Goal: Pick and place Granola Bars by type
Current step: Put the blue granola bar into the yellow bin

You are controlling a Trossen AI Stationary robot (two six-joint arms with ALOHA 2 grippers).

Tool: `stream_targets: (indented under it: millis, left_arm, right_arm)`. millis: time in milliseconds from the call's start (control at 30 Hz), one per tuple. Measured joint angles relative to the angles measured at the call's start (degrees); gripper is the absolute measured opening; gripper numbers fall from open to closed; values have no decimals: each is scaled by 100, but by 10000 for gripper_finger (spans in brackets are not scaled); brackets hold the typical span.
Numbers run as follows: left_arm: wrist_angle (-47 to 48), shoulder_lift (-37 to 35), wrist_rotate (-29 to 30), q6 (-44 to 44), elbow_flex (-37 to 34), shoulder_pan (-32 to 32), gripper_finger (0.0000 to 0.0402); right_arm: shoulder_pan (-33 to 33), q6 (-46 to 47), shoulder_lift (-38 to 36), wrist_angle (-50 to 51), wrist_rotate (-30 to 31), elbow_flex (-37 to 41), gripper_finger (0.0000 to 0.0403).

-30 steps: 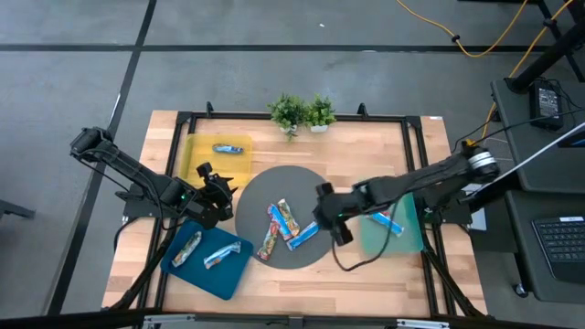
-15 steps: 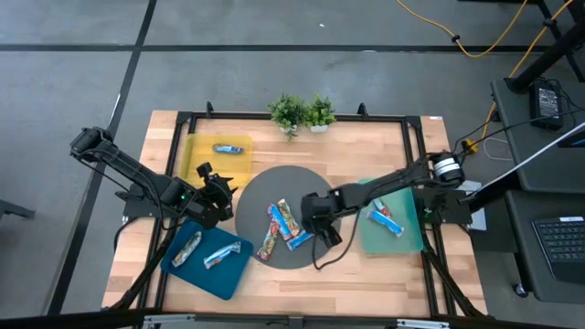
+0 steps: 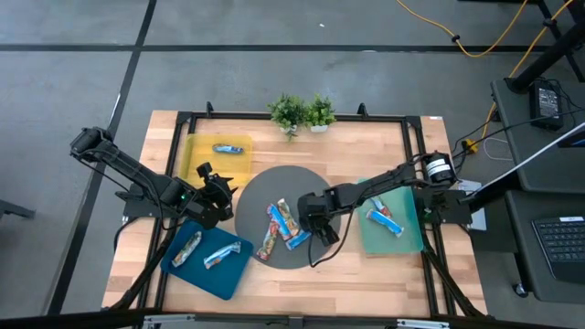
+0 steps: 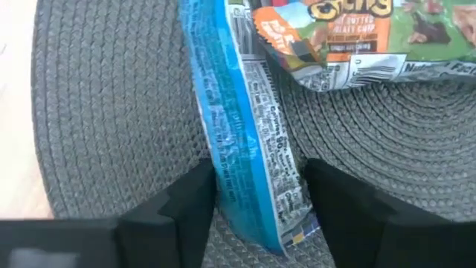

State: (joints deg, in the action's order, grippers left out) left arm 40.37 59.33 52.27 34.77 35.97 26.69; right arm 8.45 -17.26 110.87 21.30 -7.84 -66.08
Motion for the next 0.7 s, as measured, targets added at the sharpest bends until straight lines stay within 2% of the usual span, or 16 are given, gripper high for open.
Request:
stream_targets:
  millis: [267, 367, 567, 700]
  left_arm:
    - [3, 0, -2, -1, 0, 1, 143]
    - [3, 0, -2, -1, 0, 1, 143]
    - [5, 0, -7, -1, 0, 1, 143]
    - [10, 0, -11, -1, 0, 1, 143]
  right_arm:
    - [2, 55, 0, -26, 23, 0, 99]
    - [0, 158, 0, -26, 24, -2, 69]
    - [4, 332, -187, 126, 20, 0, 57]
    - [4, 677, -738, 152, 16, 0, 62]
